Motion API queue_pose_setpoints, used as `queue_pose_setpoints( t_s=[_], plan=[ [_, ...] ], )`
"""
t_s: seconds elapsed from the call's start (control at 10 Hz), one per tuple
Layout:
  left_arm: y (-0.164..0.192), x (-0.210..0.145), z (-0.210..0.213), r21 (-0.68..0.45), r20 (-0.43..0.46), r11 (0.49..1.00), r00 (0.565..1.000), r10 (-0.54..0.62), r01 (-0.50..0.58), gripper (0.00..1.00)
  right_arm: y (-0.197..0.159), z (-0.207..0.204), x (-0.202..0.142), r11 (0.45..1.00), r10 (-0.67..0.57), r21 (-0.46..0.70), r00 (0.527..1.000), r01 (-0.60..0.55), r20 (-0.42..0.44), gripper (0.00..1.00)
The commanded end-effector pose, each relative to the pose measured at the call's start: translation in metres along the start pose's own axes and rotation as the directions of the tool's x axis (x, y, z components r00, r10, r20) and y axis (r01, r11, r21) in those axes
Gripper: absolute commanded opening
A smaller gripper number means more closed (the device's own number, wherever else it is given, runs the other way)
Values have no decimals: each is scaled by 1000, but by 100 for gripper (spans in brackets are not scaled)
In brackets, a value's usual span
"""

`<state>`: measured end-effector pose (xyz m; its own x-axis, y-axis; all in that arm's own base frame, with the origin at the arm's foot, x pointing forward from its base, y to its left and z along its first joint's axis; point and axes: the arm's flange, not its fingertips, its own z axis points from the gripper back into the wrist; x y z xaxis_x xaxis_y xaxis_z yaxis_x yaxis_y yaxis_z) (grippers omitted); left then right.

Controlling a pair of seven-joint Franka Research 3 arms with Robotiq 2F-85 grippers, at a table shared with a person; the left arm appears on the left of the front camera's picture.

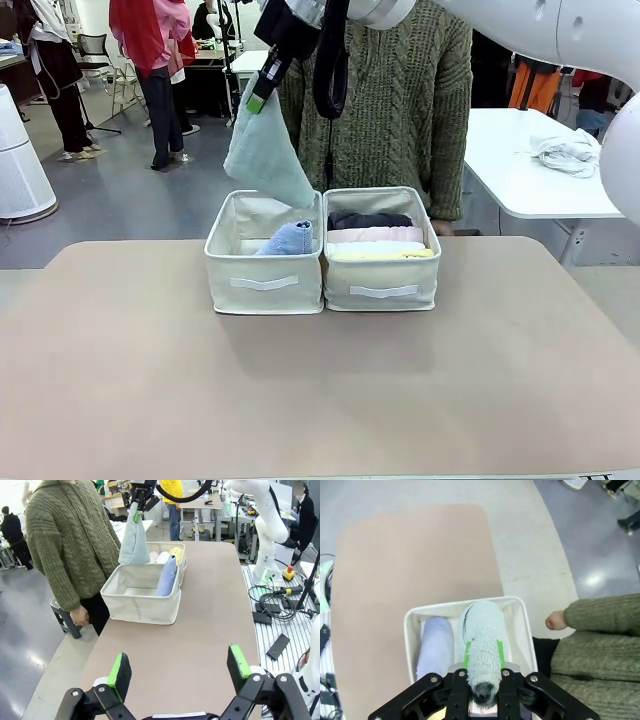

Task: Sort the towels based on their folding style.
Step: Pick up another triangle-folded towel from the table and place it in the left Fabric basket.

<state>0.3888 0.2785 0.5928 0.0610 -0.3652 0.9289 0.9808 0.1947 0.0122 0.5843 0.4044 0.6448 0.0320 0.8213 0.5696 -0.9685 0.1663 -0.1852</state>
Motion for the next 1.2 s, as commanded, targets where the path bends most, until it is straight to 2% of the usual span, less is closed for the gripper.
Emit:
queue_pose_setpoints(
  t_s=[0.0, 0.5, 0.6, 0.8, 1.1],
  plan=[
    [-2, 1, 1, 2, 0, 1000, 1000, 0, 0, 100, 0, 2, -5, 1000, -11, -4, 1000, 11, -14, 18],
    [-2, 1, 1, 2, 0, 1000, 1000, 0, 0, 100, -3, -2, -5, 1000, -8, 1, 1000, 8, -7, 18],
    [-2, 1, 1, 2, 0, 1000, 1000, 0, 0, 100, 6, -10, -3, 998, 33, 52, 999, -35, 33, 18],
    [-2, 1, 1, 2, 0, 1000, 1000, 0, 0, 100, 4, -19, 4, 996, 58, 57, 997, -61, 56, 18],
    [-2, 1, 1, 2, 0, 1000, 1000, 0, 0, 100, 3, -36, 1, 995, 40, 92, 999, -40, 3, 18]
  ],
)
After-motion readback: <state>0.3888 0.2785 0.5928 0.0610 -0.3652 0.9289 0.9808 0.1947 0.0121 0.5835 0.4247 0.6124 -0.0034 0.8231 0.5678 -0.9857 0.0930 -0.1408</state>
